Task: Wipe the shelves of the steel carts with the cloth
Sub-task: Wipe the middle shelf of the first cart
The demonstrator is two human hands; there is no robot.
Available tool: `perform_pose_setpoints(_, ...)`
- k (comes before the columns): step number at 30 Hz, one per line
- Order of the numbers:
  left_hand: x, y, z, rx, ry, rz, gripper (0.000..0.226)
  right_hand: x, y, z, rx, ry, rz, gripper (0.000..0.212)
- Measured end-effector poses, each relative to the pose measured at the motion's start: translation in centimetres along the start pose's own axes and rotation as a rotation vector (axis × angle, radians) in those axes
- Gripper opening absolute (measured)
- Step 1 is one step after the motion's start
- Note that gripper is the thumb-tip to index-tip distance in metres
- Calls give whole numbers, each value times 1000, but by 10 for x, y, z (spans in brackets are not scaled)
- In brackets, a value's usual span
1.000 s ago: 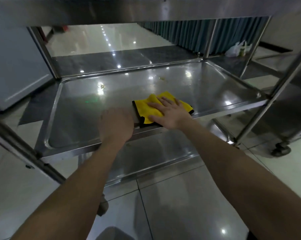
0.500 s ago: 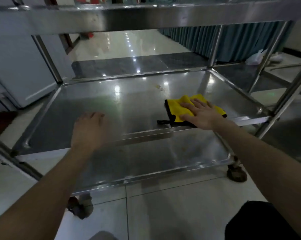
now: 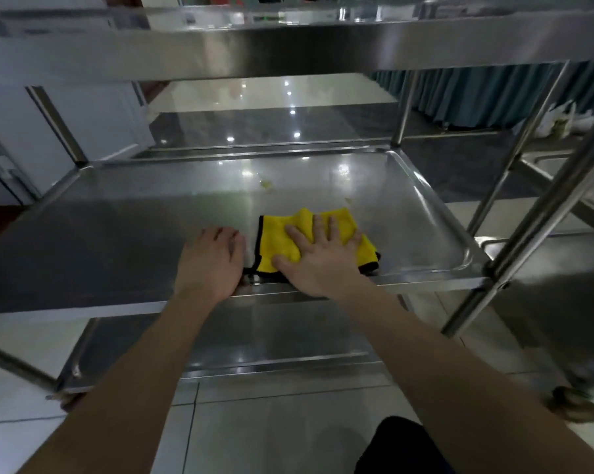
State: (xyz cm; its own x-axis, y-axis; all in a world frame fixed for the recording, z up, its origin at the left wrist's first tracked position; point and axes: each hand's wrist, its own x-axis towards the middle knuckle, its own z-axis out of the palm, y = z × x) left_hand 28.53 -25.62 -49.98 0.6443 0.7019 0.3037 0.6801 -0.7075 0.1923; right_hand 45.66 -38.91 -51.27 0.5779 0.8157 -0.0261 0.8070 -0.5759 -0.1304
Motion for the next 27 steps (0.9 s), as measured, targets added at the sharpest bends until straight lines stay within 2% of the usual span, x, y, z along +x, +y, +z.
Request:
perform_pose_setpoints(5, -2, -1, 0, 14, 8, 24, 47, 42, -20, -4, -18, -26, -34, 91)
perform_pose_setpoints(9, 4, -4, 3, -31, 28, -19, 42, 57, 15, -12, 33, -35, -79, 90)
perform_pose_setpoints(14, 6, -7, 5, -58, 20, -48, 38, 54, 145, -37, 5, -27, 189, 90)
perform_pose_setpoints(17, 4, 0, 3, -32, 20, -43, 48, 47, 176, -38, -35, -24, 316, 93)
perform_pose_setpoints(19, 3, 3, 1, -13, 4, -37, 49, 54, 153, -32, -39, -13, 358, 93)
perform_pose_setpoints(21, 2, 4, -1, -7, 7, -30, 48, 67, 105, -28, -14, -11, 318, 92)
perform_pose_setpoints(25, 3, 0, -1, -1, 0, -54, 49, 76, -9, -10, -44, -51, 30, 91)
perform_pose_setpoints(27, 3, 1, 0, -2, -3, -53, 50, 73, -35, -5, -29, -61, -72, 91)
